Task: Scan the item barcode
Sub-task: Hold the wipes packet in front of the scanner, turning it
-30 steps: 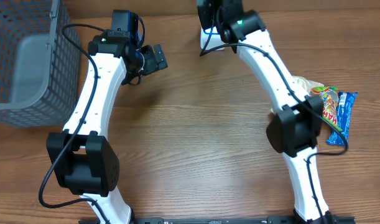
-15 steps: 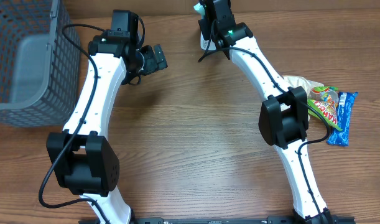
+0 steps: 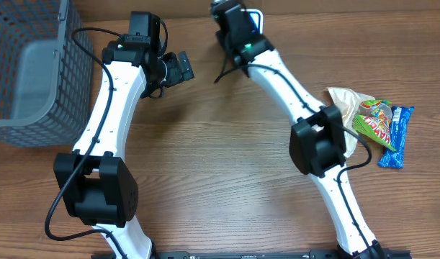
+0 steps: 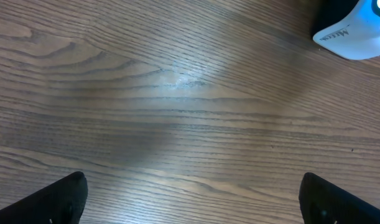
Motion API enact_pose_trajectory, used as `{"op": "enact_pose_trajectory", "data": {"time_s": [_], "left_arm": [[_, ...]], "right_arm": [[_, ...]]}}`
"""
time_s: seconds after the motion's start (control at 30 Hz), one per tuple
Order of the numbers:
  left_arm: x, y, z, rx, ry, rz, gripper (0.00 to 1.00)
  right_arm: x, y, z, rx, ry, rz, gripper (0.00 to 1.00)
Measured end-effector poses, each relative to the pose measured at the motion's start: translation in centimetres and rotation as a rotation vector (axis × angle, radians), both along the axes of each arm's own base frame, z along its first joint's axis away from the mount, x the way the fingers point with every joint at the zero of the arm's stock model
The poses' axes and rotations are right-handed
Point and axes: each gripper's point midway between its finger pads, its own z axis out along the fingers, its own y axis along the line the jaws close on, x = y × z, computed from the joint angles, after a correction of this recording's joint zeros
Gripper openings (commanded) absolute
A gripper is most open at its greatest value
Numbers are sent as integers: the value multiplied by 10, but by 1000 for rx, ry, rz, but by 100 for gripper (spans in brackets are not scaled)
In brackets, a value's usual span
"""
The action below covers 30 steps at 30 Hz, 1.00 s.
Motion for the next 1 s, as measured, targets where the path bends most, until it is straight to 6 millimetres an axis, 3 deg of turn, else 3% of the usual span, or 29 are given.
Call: {"op": "enact_pose_trajectory", "data": {"time_s": [0.13, 0.37, 0.73, 0.9, 1.0], "left_arm": [[0, 0, 0, 0, 0, 0, 100], [0, 0, 0, 0, 0, 0, 100], [0, 0, 0, 0, 0, 0, 100], [0, 0, 0, 0, 0, 0, 100], [0, 0, 0, 1, 1, 0, 100]], "right_arm": [[-8, 15, 15, 5, -19, 27, 4], [-9, -7, 52, 26, -44, -20, 4], [-25, -18, 42, 154, 112, -6, 4], [-36, -36, 73, 229, 137, -20, 4], [-58, -49, 103, 280, 173, -41, 4]]}}
